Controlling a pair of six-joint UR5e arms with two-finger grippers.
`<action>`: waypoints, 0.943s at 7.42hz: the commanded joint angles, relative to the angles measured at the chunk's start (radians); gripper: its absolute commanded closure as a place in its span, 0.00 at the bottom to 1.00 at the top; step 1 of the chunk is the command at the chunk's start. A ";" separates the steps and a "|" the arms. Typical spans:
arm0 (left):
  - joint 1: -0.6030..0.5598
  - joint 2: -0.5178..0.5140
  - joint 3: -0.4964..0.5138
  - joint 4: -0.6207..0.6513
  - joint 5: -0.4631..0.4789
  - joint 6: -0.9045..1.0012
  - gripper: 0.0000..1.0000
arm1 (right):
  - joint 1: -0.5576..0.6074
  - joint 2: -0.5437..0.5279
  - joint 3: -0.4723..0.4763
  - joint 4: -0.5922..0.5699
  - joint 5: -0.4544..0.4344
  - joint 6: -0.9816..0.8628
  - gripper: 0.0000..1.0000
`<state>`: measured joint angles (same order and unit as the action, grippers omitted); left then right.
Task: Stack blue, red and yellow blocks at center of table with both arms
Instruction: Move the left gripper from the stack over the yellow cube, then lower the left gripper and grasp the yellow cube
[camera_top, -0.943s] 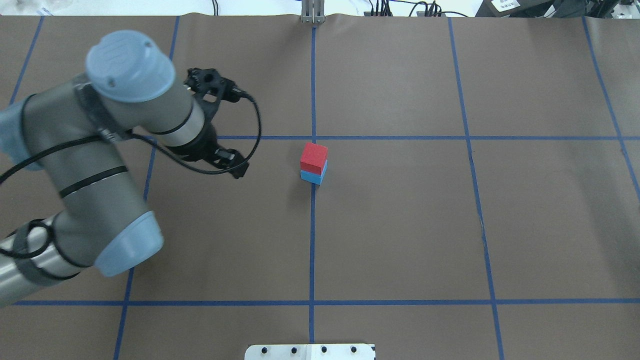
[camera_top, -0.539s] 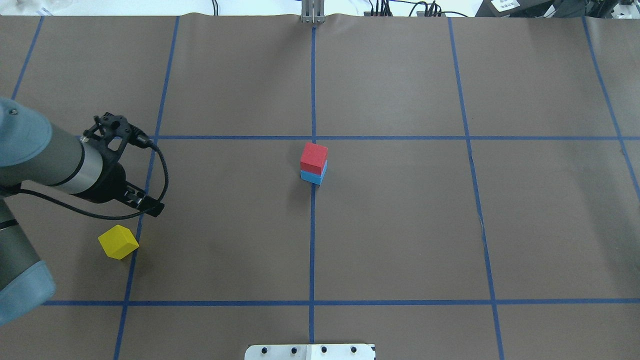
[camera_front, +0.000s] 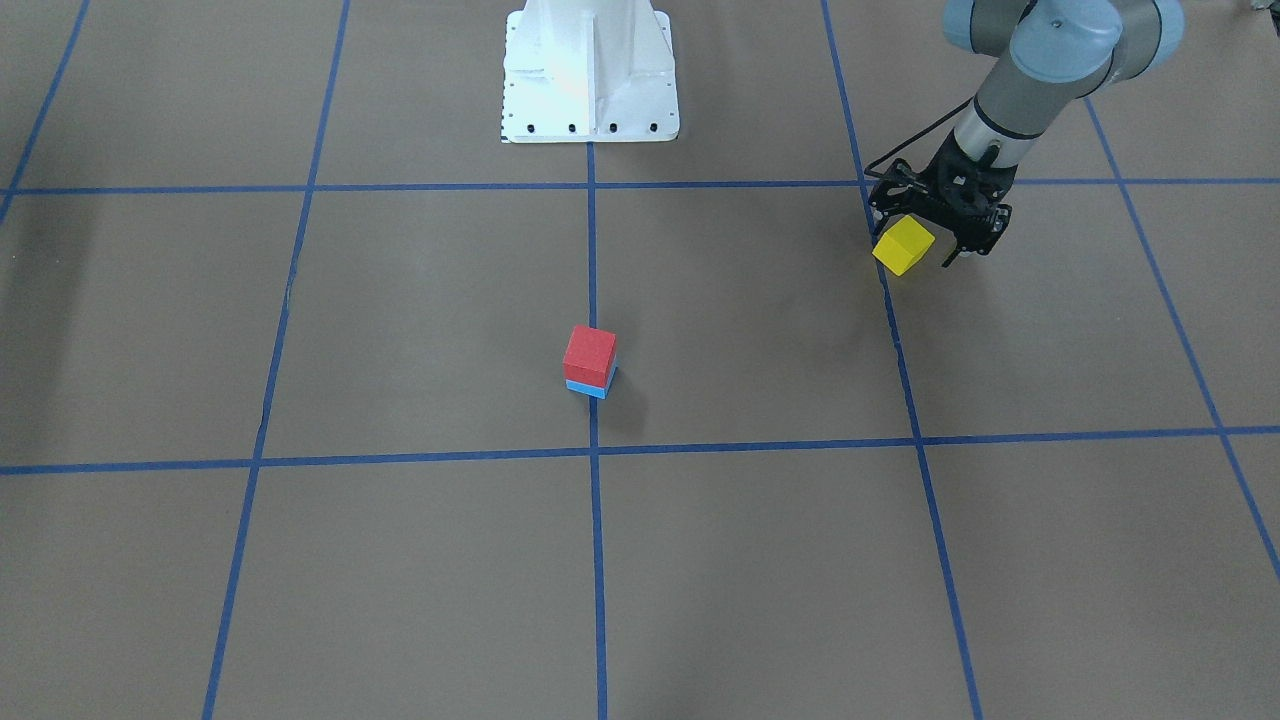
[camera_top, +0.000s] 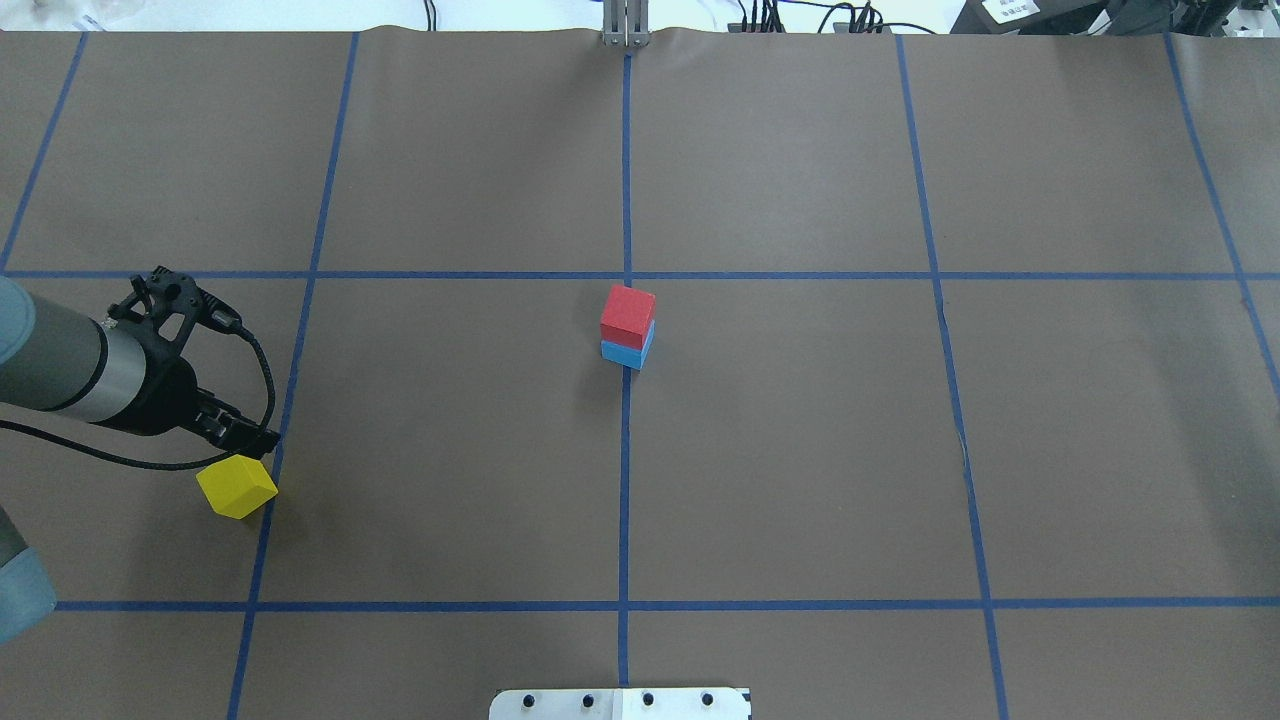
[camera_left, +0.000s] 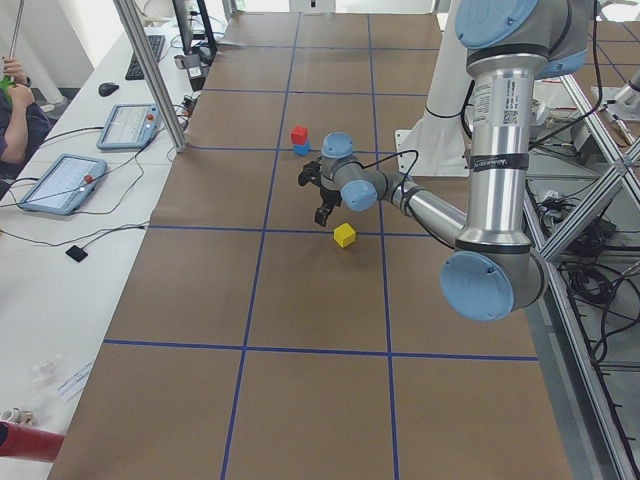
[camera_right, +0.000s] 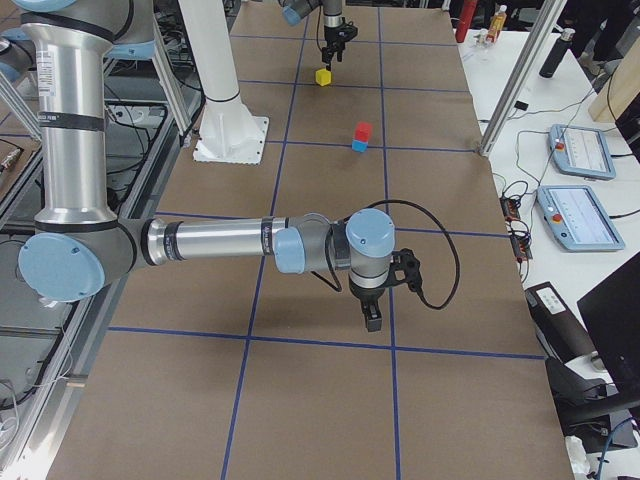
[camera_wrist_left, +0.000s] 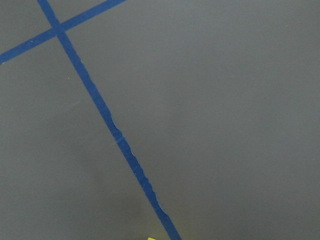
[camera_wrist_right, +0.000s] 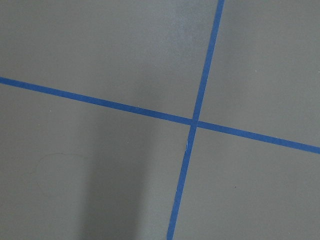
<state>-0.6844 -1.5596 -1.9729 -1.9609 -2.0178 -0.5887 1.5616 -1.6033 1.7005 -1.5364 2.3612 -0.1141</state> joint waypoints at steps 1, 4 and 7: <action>0.006 0.003 0.019 -0.004 -0.001 -0.002 0.00 | 0.000 0.000 0.001 -0.001 0.000 0.001 0.01; 0.029 0.004 0.035 -0.004 0.001 -0.005 0.00 | 0.000 -0.003 0.001 0.001 -0.003 -0.001 0.01; 0.072 0.006 0.043 -0.004 0.011 -0.011 0.00 | 0.000 -0.003 0.001 0.001 -0.005 -0.001 0.01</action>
<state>-0.6273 -1.5562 -1.9320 -1.9651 -2.0113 -0.5979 1.5616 -1.6060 1.7012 -1.5356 2.3568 -0.1150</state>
